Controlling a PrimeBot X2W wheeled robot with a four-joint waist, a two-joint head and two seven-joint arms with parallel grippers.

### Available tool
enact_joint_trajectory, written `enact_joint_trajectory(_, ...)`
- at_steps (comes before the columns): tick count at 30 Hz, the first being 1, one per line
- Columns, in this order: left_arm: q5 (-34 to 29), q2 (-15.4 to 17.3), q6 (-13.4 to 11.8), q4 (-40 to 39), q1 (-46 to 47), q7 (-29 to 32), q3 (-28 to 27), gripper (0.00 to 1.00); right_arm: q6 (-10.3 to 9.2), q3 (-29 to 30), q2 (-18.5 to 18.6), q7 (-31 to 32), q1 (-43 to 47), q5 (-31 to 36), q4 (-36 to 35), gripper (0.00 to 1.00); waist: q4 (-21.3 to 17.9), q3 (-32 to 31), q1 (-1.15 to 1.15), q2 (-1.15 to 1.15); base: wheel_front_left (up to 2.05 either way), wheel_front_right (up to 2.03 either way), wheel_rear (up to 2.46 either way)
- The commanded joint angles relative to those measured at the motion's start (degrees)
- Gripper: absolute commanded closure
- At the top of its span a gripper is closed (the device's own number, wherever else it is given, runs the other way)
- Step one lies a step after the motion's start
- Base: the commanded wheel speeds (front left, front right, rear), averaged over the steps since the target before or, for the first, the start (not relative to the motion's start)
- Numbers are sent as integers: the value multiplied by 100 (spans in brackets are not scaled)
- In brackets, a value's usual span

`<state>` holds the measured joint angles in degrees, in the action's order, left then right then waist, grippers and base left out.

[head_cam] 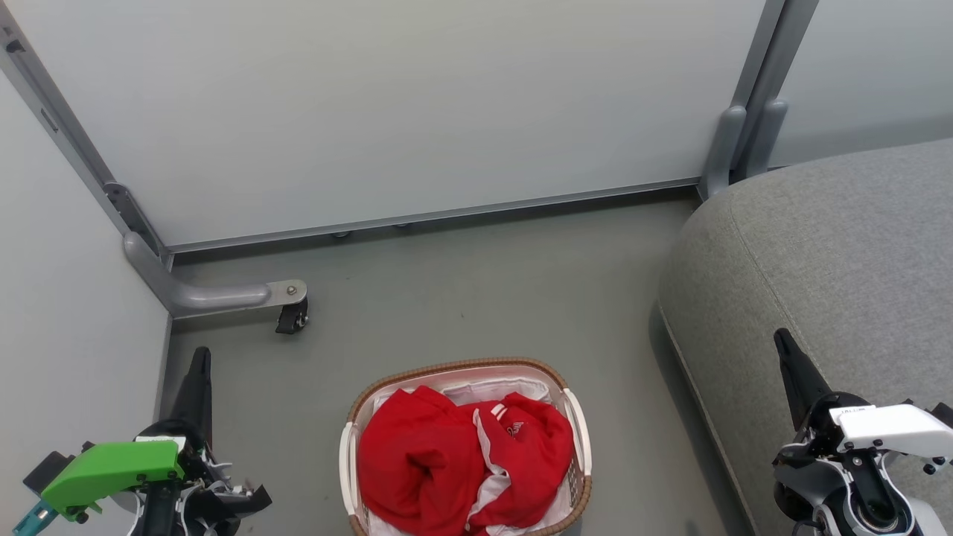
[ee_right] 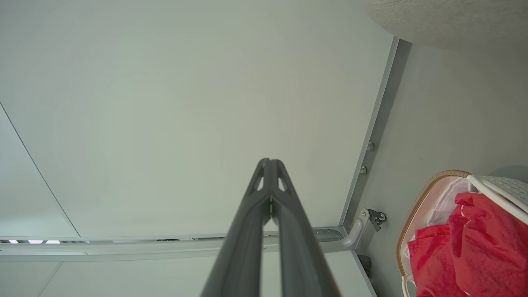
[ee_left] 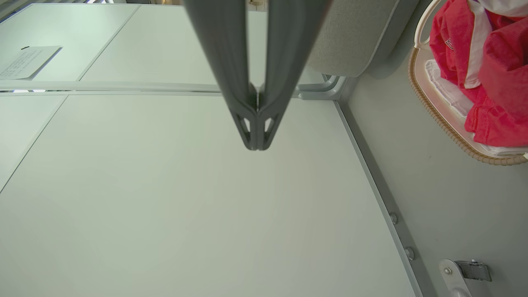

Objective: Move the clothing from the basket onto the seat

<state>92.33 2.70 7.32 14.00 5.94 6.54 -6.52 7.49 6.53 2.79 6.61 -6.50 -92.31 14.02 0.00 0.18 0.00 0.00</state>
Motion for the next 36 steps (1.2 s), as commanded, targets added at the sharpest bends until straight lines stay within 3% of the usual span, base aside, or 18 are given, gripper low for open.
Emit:
enact_joint_trajectory(1, 18, 37, 36, -9, 62, 15, -9, 100, 0, 7, 18, 2, 63, -20, -16, 100, 0, 0, 0, 0, 0, 0, 0)
enact_joint_trajectory(7, 18, 37, 36, -9, 62, 15, -9, 100, 0, 7, 18, 2, 63, -20, -16, 100, 0, 0, 0, 0, 0, 0, 0)
enact_joint_trajectory(8, 0, -4, -2, 16, -6, -2, 0, 0, 0, -1, -3, -1, 2, 2, 18, 0, 0, 0, 0, 0, 0, 0, 0)
enact_joint_trajectory(9, -2, -10, -8, 66, -21, -9, 2, 100, 0, -4, -15, -2, 10, 4, 59, 100, 0, 1, 0, 0, 0, 0, 0)
enact_joint_trajectory(10, -1, -21, -10, 118, -60, -8, 7, 0, -1, -6, -33, -1, 33, 3, 106, 0, 0, 1, 0, 0, 0, 0, 0)
enact_joint_trajectory(17, -299, 52, -7, 236, -42, -183, 88, 0, -1, -145, 65, -174, 3, 258, 132, 0, 5, 10, 0, 0, 0, 0, 0)
enact_joint_trajectory(36, -2704, 221, 0, 361, 80, -674, 253, 0, 0, -504, 333, -671, -269, 2489, 114, 0, 25, 56, 0, 0, 0, 0, 0)
